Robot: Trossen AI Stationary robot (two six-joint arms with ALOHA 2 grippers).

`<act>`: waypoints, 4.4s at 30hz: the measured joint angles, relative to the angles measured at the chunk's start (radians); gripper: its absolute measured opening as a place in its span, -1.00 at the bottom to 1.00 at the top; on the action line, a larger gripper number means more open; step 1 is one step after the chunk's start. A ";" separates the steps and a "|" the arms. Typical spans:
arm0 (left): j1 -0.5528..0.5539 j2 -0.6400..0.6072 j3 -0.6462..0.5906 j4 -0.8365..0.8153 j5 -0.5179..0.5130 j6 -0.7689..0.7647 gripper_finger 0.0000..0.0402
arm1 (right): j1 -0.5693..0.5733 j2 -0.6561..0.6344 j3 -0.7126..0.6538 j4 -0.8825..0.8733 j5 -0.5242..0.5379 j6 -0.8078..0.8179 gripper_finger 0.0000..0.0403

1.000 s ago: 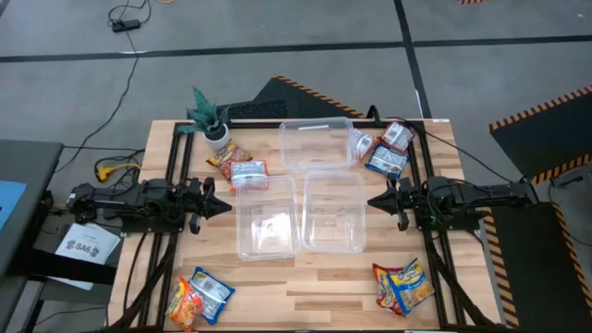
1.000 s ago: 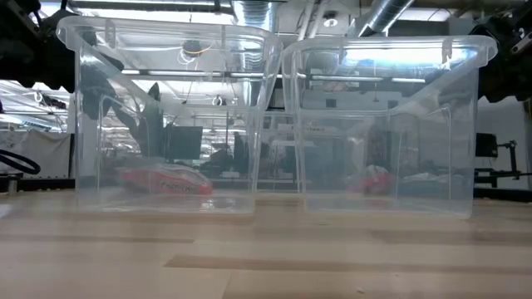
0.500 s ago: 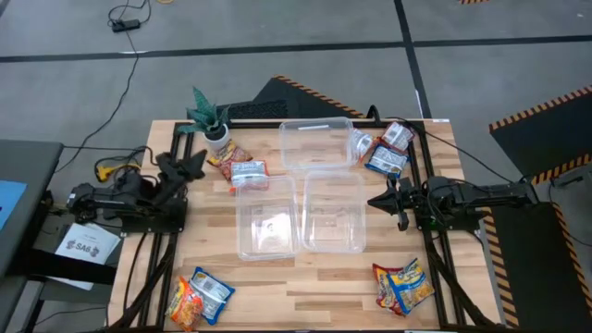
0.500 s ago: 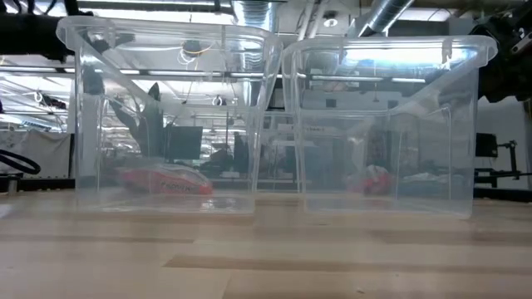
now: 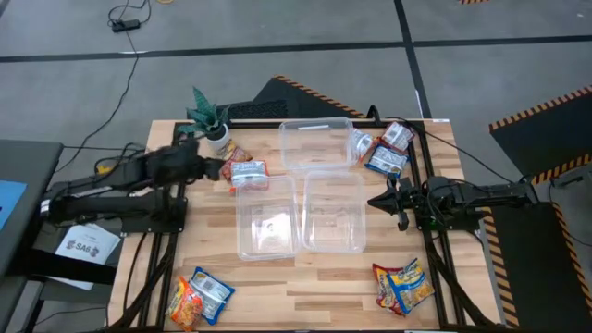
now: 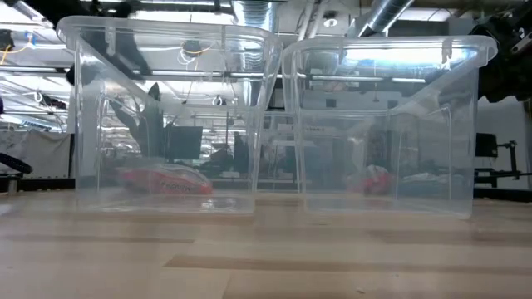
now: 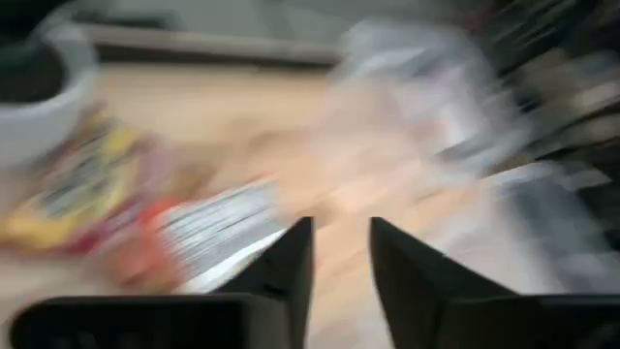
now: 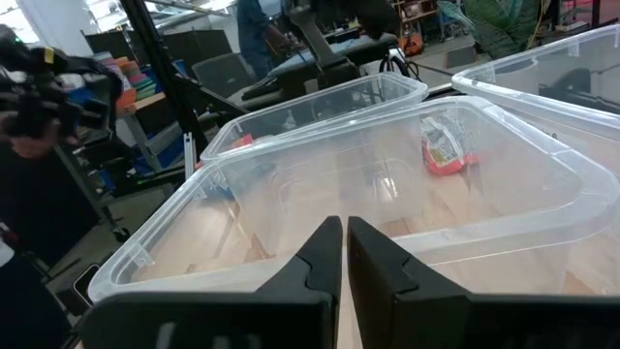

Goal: Sort Maruchan noodles
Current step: Put the top left orange noodle pack into the top transparent bin, then put the top orange noodle pack into the top transparent bin

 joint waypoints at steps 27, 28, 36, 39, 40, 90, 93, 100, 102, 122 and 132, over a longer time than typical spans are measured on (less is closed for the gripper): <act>0.202 0.708 -0.048 0.293 0.216 -0.276 0.19 | 0.000 0.000 0.000 0.000 0.000 0.000 -0.78; 0.201 0.721 -0.048 0.298 0.217 -0.275 0.12 | 0.000 0.000 0.000 0.000 0.000 0.000 -0.78; 0.210 0.737 -0.046 0.295 0.245 -0.170 -0.92 | 0.000 0.000 0.000 0.000 0.000 0.000 -0.78; 0.225 0.665 -0.041 0.287 0.254 -0.132 -0.97 | 0.000 0.000 0.000 0.000 0.000 0.000 -0.78; 0.232 0.630 -0.040 0.288 0.253 -0.125 -0.98 | 0.000 0.000 0.000 0.000 0.000 0.000 -0.78; 0.163 1.046 1.034 0.244 0.576 0.422 0.14 | 0.000 0.000 0.000 0.016 0.011 -0.039 -0.78; 0.173 0.943 1.031 0.240 0.577 0.469 0.14 | -0.001 0.003 0.000 0.182 0.059 0.048 -0.78; 0.129 0.693 0.903 0.240 0.465 0.513 0.14 | -0.042 0.001 0.006 0.811 0.499 0.156 -0.78; 0.105 0.629 0.840 0.248 0.401 0.498 0.14 | -0.067 0.004 0.047 0.823 0.579 0.152 -0.78; 0.068 0.426 0.669 0.351 0.344 0.414 0.13 | -0.888 0.887 0.809 -0.619 0.166 0.571 -0.52; 0.069 0.426 0.669 0.351 0.402 0.402 0.13 | -1.043 1.220 0.810 -0.499 -0.103 0.688 0.29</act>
